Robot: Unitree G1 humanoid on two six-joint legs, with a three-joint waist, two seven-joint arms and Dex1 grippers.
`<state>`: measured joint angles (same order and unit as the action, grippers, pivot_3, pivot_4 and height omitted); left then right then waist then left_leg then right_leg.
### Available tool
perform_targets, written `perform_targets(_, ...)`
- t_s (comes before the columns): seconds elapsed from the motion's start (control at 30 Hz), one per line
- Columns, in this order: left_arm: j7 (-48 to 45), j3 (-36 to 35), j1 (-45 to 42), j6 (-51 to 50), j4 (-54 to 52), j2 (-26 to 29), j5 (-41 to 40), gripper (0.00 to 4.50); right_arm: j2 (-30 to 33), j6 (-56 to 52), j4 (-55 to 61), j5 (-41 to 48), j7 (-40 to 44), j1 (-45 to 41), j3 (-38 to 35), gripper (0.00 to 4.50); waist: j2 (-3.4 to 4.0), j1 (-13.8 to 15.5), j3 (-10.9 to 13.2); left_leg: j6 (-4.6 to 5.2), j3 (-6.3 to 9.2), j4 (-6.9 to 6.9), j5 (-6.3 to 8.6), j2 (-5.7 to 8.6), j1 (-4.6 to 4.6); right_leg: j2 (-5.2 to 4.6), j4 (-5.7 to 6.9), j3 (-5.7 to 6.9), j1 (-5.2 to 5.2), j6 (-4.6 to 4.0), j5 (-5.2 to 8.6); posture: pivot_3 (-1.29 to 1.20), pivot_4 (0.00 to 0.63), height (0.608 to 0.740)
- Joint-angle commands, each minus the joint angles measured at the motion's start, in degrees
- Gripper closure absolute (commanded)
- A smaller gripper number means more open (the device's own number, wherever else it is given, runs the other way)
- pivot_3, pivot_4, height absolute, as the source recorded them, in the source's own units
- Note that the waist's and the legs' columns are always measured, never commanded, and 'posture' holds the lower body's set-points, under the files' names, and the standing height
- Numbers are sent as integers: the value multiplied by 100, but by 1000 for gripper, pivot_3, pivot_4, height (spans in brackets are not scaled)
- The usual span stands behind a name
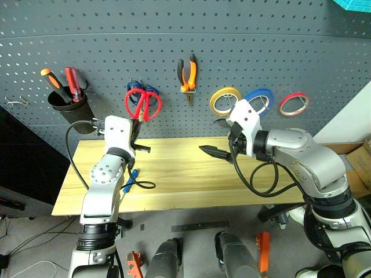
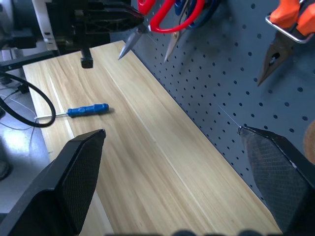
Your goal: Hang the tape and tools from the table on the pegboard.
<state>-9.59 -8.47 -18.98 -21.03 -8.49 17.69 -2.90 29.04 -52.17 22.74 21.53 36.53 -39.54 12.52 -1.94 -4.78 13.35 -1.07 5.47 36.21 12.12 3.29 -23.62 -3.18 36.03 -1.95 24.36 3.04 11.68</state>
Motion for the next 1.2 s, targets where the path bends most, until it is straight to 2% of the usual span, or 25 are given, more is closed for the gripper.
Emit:
perform_targets(0.03,13,-32,16,-283,-221,-116,-182,3408,-214,81,222,76,-148,-129,-187,0,0,-3,0,0,0,1,0,0,0,0,1,0,0,0,0,-177,192,740)
perform_targets(0.17,-129,-13,275,-648,-189,-50,-269,2023,-415,-44,448,157,-245,51,-124,0,1,-11,0,0,0,-1,0,0,0,1,3,-2,1,0,0,-180,194,740)
perform_targets(0.2,-190,-10,337,-831,-117,-18,-311,1853,-457,-90,503,168,-279,107,-84,0,1,-14,-1,0,0,-1,0,0,0,1,4,-2,1,-1,0,-180,194,740)
perform_targets(0.3,-323,-21,536,-1467,298,180,-307,879,-638,-434,692,213,-473,322,123,0,1,-22,-3,0,1,-1,0,0,0,1,5,-2,3,-1,0,-182,200,740)
perform_targets(0.53,-872,-144,287,-2936,1596,667,-665,879,-1652,-1716,595,268,-1438,475,276,0,2,-51,-2,-1,3,11,-1,-3,10,6,34,-2,4,2,3,-180,216,740)
perform_targets(0.77,-1242,164,-360,-2917,2847,1135,-497,879,-2019,-2248,370,278,-1697,266,357,0,2,-38,-2,-2,6,45,-1,3,17,2,75,-2,3,19,19,-180,218,740)
perform_targets(0.93,-1354,252,-510,-2858,3229,1309,-443,879,-2130,-2288,271,277,-1708,152,428,0,2,-106,-2,-3,4,45,-1,-2,18,2,83,-7,9,15,16,-186,220,740)
perform_targets(1.03,-1493,395,-371,-2891,3185,1404,-400,1472,-2190,-2305,236,280,-1712,89,441,0,3,-157,-2,-4,3,42,0,-1,18,0,83,-9,11,0,7,-194,216,740)
perform_targets(1.17,-1491,357,-141,-2936,3101,1505,-397,2898,-2246,-2308,212,292,-1695,-29,412,0,3,-182,-2,-5,1,40,1,-2,18,-4,82,-13,15,-3,5,-189,210,740)
perform_targets(1.2,-1481,341,-98,-2946,3094,1513,-406,3103,-2243,-2284,200,284,-1686,-51,422,0,3,-182,-2,-5,2,39,2,-2,18,-7,83,-13,16,-3,5,-188,204,740)
